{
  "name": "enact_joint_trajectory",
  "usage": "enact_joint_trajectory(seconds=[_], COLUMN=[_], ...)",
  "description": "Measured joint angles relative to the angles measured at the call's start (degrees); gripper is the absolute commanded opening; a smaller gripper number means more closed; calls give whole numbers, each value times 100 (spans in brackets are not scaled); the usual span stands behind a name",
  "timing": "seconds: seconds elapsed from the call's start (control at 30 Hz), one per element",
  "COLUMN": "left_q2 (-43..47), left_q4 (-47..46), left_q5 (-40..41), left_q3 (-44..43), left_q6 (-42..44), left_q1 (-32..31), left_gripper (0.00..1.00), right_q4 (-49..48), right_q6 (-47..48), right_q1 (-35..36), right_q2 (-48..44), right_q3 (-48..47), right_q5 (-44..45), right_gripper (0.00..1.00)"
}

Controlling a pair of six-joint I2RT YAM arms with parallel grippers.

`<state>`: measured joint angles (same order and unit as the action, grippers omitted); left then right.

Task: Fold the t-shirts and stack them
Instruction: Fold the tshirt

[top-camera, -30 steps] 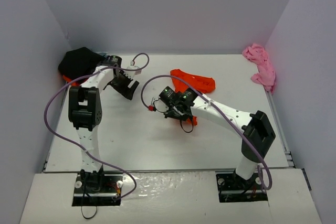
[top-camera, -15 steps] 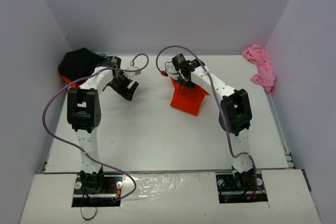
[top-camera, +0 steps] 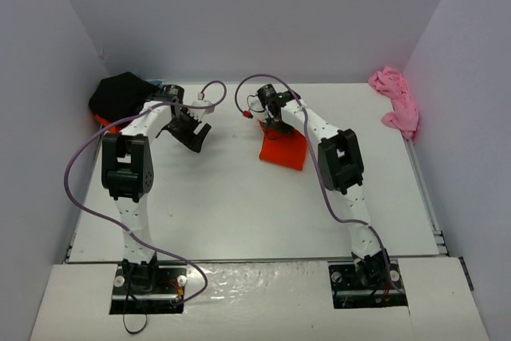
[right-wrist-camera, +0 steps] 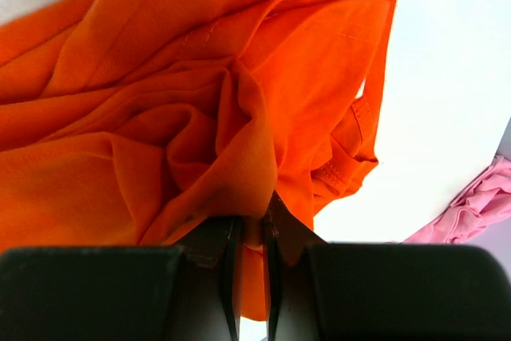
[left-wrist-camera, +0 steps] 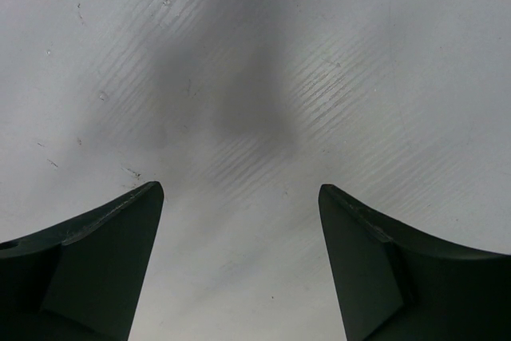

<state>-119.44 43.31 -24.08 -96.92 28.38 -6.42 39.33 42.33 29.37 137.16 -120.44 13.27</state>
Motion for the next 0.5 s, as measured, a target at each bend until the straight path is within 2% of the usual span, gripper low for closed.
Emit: enact_joint_trajectory(seconds=[0.33, 0.5], left_q2=[-2, -2], left_q4=[-29, -28], left_q5=[-2, -4], left_q3=[0, 0], left_q6=[0, 0], left_q1=[0, 0], left_gripper=[76, 76], right_q4=[-33, -71], right_q6=[14, 50], right_q1=[119, 98], right_q2=[-741, -802], right_q3=[119, -91], right_q5=[233, 345], right_gripper=[0, 0])
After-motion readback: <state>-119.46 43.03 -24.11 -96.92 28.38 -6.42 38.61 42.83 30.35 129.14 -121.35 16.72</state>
